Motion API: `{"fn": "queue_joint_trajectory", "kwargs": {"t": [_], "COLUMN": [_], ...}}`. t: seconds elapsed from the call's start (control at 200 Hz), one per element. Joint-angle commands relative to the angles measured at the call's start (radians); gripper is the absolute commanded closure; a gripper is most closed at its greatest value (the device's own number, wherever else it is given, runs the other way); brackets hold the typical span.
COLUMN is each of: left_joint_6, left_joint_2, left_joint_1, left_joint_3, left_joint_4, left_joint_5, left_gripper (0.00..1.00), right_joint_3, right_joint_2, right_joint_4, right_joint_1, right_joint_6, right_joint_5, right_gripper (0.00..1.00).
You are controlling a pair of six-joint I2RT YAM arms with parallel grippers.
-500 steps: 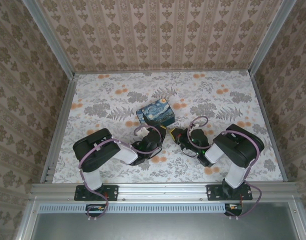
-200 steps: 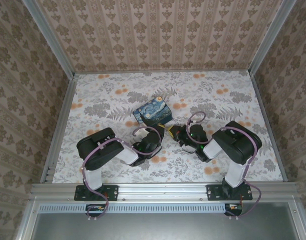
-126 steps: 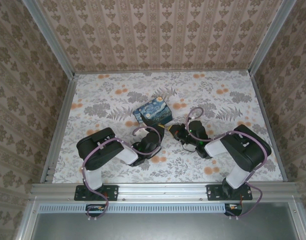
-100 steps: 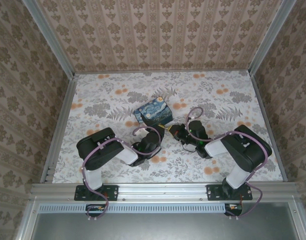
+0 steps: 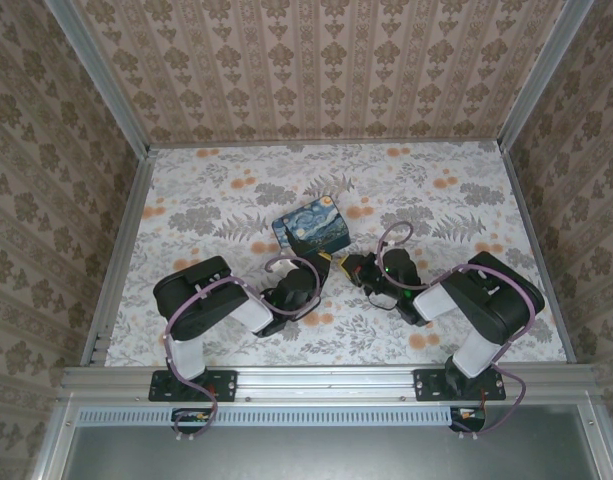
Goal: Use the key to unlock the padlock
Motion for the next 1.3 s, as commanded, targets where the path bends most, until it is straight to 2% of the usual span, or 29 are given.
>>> {"fn": "queue_joint_trajectory", "kwargs": {"t": [0.0, 0.685, 1.01, 1.295], "left_joint_6": [-0.051, -0.128, -0.139, -0.139], "left_joint_2": [0.022, 0.007, 0.029, 0.036], "left_joint_1": [-0.023, -0.030, -0.034, -0.037], "left_joint_3": [-0.014, -0.036, -0.031, -0.030], "left_joint_4": [0.061, 0.095, 0.123, 0.128], "left_joint_5": [0.155, 0.148, 0.147, 0.148], "left_gripper": [1.00, 1.00, 1.00, 1.00], "right_joint_3": [-0.014, -0.067, -0.070, -0.071], "right_joint_2": [-0.007, -0.057, -0.046, -0.001], "right_joint_4": [0.070, 0.096, 0.098, 0.199], "right_joint_1": [0.018, 0.026, 0.044, 0.057], "right_joint_6": [0.038, 0.012, 0.123, 0.282], "right_joint_5": [0.011, 0.009, 0.047, 0.066], "right_gripper": [1.00, 1.00, 1.00, 1.00]}}
